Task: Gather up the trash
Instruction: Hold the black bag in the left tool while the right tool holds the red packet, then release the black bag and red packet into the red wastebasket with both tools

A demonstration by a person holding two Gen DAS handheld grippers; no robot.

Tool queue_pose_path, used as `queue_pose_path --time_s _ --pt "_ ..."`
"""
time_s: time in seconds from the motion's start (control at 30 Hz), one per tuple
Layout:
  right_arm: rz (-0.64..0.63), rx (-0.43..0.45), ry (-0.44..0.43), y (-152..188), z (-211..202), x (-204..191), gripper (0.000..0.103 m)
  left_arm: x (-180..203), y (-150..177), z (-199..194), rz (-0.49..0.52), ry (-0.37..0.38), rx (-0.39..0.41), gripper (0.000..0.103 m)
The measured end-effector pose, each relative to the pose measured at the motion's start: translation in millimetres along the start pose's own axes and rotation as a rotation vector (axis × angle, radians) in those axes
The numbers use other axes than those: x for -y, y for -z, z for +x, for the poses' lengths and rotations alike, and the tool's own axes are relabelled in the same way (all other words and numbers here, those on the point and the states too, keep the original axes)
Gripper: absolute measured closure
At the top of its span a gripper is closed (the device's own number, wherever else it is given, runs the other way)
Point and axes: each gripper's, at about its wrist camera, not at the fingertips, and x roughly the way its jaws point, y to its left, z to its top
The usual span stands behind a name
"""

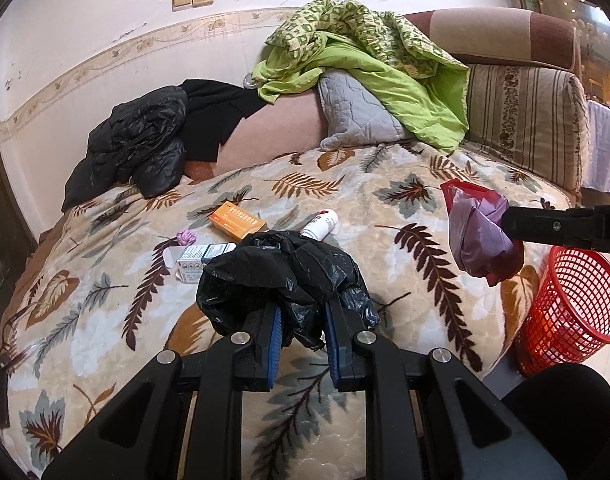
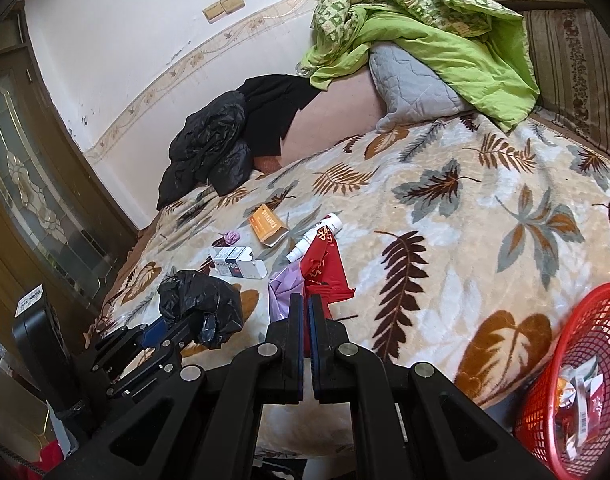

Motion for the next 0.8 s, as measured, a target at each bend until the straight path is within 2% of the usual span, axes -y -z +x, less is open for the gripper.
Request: queue_pose_path --time_s 0.3,0.47,0.6,0.8 --pt "0.028 0.032 0.016 1.0 -21.3 13.3 0.1 12.4 -7.4 -9.6 0.018 0.025 0.016 0.085" --pt "0.058 0.054 0.047 0.9 -40.2 31.7 0.1 24.2 -16.1 -14.9 0.021 0.076 0.021 0.085" --pt "0.106 0.089 0.094 0.6 -68.0 60.9 0.1 42.1 -28.9 -20.3 0.03 0.161 0.018 0.085" --pt "0.202 0.157 0.2 4.9 -119.9 115.2 0.1 79.7 -49.0 -24.5 0.036 0.351 -0.015 0.085"
